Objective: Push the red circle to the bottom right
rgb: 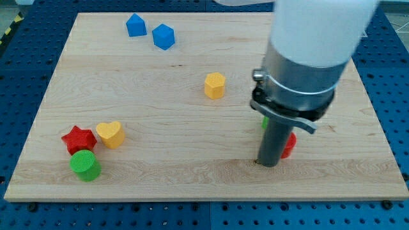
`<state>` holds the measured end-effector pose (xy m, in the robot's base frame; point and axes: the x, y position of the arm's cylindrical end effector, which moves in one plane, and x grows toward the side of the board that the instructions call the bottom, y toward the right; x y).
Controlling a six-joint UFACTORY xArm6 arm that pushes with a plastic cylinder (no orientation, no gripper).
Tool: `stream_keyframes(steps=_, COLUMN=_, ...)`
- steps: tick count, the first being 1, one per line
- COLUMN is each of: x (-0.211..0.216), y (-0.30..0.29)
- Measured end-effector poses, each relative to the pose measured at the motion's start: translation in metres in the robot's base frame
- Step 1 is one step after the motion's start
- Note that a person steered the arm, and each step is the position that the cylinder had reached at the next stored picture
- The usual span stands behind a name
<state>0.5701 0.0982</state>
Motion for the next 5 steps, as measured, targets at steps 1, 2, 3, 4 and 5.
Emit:
stream_keyframes(steps=1, x=-0.003, y=-0.043)
stream_keyframes(steps=2, x=-0.020, y=-0.076)
stream_keyframes(steps=3, x=-0.031, y=-0.052)
stream_keyframes(steps=4, x=-0.030, y=-0.014)
stream_keyframes(steps=5, x=-0.026, y=0.020)
